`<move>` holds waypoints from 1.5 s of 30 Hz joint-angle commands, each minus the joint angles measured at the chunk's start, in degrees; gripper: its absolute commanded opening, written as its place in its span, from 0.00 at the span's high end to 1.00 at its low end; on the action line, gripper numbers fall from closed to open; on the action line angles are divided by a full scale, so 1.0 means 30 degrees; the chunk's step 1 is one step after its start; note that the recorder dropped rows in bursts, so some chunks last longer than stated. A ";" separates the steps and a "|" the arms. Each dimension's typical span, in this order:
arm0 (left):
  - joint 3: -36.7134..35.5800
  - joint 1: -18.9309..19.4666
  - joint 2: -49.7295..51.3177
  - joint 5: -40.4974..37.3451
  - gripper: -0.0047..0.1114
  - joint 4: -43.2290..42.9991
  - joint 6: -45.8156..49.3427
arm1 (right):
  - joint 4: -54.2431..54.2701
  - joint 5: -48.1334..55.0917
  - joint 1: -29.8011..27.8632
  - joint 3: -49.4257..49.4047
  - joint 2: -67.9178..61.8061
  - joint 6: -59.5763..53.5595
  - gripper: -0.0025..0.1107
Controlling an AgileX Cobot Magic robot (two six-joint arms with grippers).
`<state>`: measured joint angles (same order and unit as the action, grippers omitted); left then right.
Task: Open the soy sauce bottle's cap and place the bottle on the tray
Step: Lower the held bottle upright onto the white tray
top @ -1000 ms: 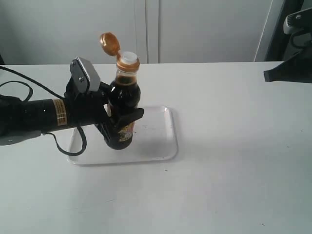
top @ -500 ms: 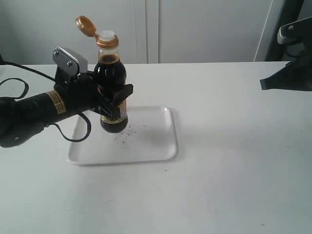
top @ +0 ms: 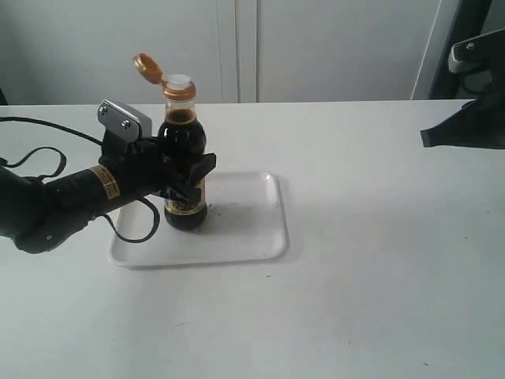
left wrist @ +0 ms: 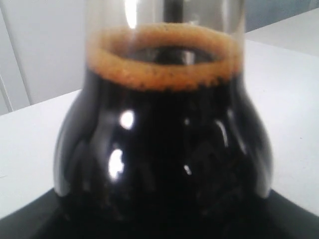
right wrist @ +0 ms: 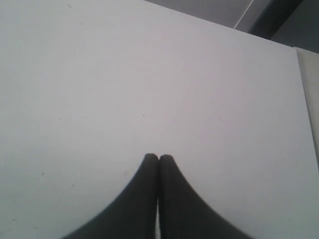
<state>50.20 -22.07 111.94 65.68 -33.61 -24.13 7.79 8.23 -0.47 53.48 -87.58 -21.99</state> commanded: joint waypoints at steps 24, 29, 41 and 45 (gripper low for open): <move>-0.1857 -0.0622 -0.0298 0.1429 0.06 0.0780 0.0902 | 0.0091 0.0379 0.0030 -0.0085 0.0016 -0.0096 0.98; -0.1857 -0.0622 -0.0830 0.1393 0.06 0.0780 0.0902 | 0.0091 0.0379 0.0030 -0.0085 0.0016 -0.0096 0.98; -0.1857 -0.0622 -0.3207 -0.1495 0.06 0.0044 -0.0370 | 0.0091 0.0248 0.0030 -0.0085 0.0016 -0.0096 0.98; -0.1857 -0.0622 -0.4249 -0.2429 0.06 -0.0075 -0.0546 | 0.0091 0.0205 0.0030 -0.0085 0.0016 -0.0096 0.98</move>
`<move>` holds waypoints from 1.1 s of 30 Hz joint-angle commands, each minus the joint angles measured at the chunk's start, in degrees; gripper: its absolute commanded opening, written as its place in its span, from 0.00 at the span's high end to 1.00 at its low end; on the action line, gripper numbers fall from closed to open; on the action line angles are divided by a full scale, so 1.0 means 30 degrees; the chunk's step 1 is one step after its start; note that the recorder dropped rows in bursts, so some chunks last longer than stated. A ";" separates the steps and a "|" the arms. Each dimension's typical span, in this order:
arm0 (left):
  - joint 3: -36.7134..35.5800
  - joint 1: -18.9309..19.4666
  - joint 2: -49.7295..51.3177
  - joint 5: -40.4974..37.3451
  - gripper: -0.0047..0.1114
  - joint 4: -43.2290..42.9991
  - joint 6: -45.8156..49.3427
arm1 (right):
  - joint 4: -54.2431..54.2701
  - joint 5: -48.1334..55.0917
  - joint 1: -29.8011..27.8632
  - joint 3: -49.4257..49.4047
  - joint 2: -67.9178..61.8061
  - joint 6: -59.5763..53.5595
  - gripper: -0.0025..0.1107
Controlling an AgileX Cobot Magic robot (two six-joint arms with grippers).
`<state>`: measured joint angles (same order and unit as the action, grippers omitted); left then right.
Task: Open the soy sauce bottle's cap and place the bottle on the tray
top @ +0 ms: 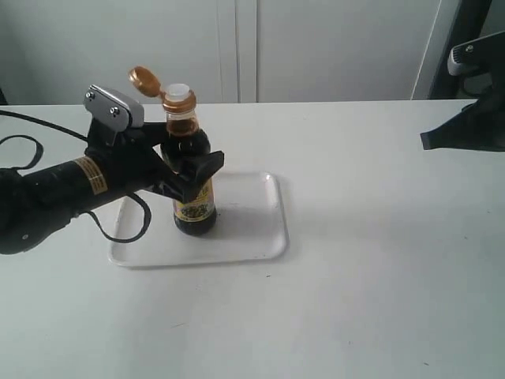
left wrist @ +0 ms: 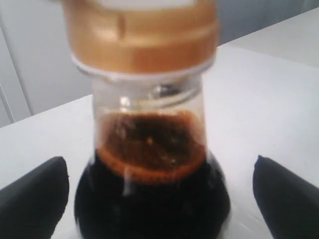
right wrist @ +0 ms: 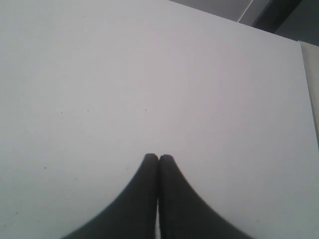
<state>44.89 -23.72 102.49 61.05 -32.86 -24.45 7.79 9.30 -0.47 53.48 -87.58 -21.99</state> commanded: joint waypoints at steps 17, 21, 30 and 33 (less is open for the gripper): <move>-0.0089 -0.0072 -0.5498 -0.4234 0.06 -0.0335 -0.0921 | 0.0091 -0.0187 0.0030 -0.0085 0.0016 -0.0096 0.98; -0.0089 -0.0072 -0.6448 -0.4234 0.06 -0.0209 -0.0921 | 0.0091 -0.0148 0.0030 -0.0085 0.0016 -0.0096 0.98; 0.0686 -0.0072 -0.8613 -0.4438 0.07 0.3577 0.0480 | 0.0091 -0.0588 0.0030 -0.0005 0.0016 -0.0096 0.98; 0.2180 -0.0072 -0.9216 -0.5272 0.23 0.3899 0.1716 | 0.0091 -0.0541 0.0203 0.0065 0.0161 -0.0096 0.98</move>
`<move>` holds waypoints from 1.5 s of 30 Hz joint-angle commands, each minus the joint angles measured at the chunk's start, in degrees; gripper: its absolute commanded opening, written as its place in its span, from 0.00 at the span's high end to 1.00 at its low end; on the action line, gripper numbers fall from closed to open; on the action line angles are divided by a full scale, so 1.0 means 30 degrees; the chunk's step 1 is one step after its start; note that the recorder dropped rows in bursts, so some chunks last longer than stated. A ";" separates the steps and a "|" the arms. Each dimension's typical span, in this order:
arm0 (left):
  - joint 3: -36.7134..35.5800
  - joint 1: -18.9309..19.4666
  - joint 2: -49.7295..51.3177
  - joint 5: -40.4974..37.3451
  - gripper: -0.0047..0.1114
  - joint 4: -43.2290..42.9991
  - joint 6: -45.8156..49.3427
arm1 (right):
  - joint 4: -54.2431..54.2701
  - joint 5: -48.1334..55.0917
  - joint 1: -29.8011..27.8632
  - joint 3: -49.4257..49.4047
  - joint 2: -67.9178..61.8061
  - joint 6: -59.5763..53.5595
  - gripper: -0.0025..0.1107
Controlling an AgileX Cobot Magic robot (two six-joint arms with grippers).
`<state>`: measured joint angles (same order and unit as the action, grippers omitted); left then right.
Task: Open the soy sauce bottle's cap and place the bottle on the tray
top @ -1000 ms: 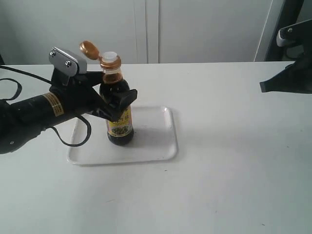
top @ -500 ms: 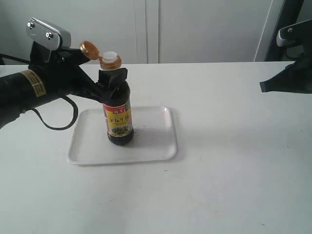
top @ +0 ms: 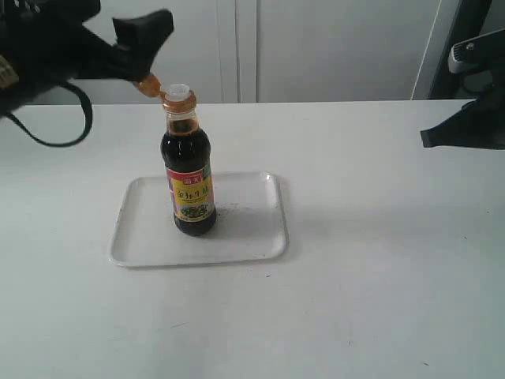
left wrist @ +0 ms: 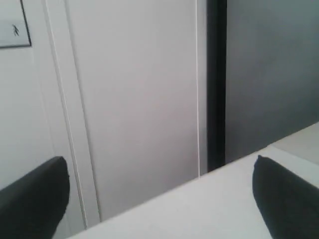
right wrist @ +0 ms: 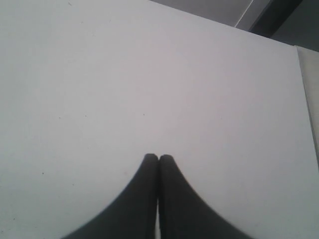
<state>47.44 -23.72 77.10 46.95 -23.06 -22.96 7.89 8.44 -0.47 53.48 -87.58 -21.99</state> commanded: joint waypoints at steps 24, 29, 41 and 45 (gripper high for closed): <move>0.9776 0.6170 -0.1667 -3.5034 0.96 0.1507 0.8164 | -0.1670 1.2964 0.2477 0.3900 0.1913 0.0135 0.98; 0.9776 0.6170 -0.1712 -3.8972 0.96 0.1679 0.8164 | -0.3992 1.5791 0.2411 0.4125 0.2269 0.1781 0.98; 0.7580 0.6170 -0.6629 -3.6889 0.96 0.4317 0.9245 | -0.4424 1.4520 0.2411 0.2117 0.7420 0.3128 0.98; 0.5580 0.6170 -0.8856 -3.5147 0.96 0.4317 0.9161 | -0.3465 1.2263 0.2411 0.0307 1.0043 0.3128 0.98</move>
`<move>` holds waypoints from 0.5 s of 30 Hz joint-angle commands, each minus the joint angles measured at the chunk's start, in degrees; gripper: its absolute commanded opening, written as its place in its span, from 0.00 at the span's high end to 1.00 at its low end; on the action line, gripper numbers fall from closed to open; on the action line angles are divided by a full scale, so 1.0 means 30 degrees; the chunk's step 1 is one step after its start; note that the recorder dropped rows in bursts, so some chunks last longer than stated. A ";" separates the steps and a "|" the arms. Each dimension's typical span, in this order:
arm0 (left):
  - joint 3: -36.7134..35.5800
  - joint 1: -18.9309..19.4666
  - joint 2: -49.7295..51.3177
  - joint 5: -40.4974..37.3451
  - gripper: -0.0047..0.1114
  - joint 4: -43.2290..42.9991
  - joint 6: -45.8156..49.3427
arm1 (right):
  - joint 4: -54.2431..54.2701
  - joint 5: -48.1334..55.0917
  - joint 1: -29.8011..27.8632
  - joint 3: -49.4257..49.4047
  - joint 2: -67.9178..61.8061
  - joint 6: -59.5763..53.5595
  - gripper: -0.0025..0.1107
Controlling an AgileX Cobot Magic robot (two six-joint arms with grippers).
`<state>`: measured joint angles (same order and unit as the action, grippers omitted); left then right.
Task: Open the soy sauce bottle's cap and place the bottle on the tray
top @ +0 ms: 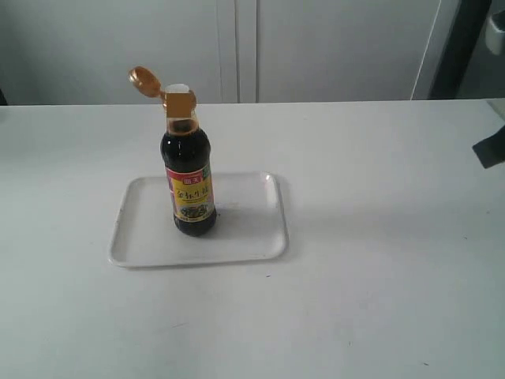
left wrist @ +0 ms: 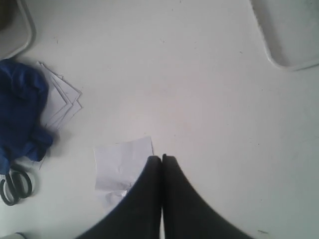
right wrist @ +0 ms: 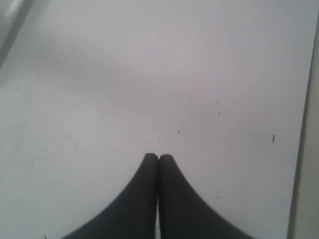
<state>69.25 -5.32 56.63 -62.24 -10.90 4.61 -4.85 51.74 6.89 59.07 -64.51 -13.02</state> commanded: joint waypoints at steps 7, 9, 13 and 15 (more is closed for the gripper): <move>-0.4935 0.0036 -0.5803 0.3632 0.96 0.0536 -0.0315 | 0.1755 -0.5376 -0.0042 -0.4660 0.6572 0.0103 0.98; -0.5887 0.0036 -0.6751 0.3997 0.96 0.0619 -0.0404 | 0.1755 -0.5979 -0.0042 -0.5382 0.7584 0.0103 0.98; -0.7527 0.0036 -0.8103 0.4308 0.96 0.0978 -0.0404 | 0.2237 -0.6729 -0.0042 -0.6308 0.8809 0.0103 0.98; -0.8370 0.0036 -0.8722 0.4381 0.96 0.1246 -0.0404 | 0.2685 -0.6813 -0.0042 -0.6709 0.9247 0.0103 0.98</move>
<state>47.19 -5.32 32.86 -49.53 -8.79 3.91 1.47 32.83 6.89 40.62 -38.49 -13.02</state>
